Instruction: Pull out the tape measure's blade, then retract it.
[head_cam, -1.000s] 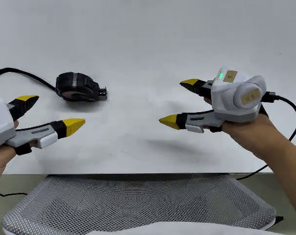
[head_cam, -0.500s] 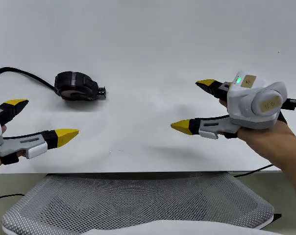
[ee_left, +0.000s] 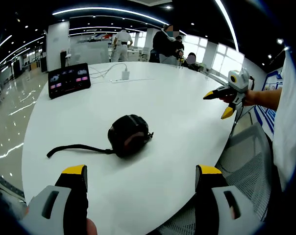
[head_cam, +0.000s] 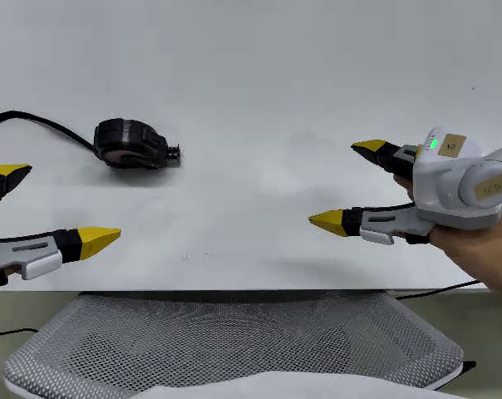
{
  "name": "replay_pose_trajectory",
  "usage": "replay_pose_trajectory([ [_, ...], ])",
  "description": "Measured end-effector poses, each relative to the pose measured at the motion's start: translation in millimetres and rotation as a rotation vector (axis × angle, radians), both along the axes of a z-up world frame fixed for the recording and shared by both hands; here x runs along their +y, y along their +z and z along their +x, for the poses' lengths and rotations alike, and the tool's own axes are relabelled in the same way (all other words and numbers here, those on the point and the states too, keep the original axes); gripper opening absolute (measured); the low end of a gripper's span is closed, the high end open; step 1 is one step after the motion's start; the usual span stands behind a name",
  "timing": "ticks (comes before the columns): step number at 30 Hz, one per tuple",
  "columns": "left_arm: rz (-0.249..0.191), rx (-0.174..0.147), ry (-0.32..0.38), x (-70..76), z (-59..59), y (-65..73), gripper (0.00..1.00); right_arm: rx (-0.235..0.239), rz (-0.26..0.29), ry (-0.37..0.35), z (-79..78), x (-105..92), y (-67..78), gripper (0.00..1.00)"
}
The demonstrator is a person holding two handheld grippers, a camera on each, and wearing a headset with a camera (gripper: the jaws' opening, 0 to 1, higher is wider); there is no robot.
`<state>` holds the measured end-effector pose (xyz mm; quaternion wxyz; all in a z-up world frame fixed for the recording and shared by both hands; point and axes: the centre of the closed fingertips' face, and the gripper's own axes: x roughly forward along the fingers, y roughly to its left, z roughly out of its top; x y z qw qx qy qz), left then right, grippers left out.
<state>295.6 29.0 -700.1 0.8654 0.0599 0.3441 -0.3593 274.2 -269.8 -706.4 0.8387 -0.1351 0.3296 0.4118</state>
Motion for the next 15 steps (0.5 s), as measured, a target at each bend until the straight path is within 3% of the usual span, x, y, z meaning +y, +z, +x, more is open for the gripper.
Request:
replay_pose_trajectory([
  [9,0.001,-0.001,-0.04,0.3,-9.8,3.1,0.91,0.008,-0.004,-0.018,-11.0,-10.4,0.6,0.72],
  [15,0.005,-0.004,-0.03,4.1,-12.2,2.9,0.91,0.013,0.0,-0.043,-15.6,-17.1,0.5,0.71],
])
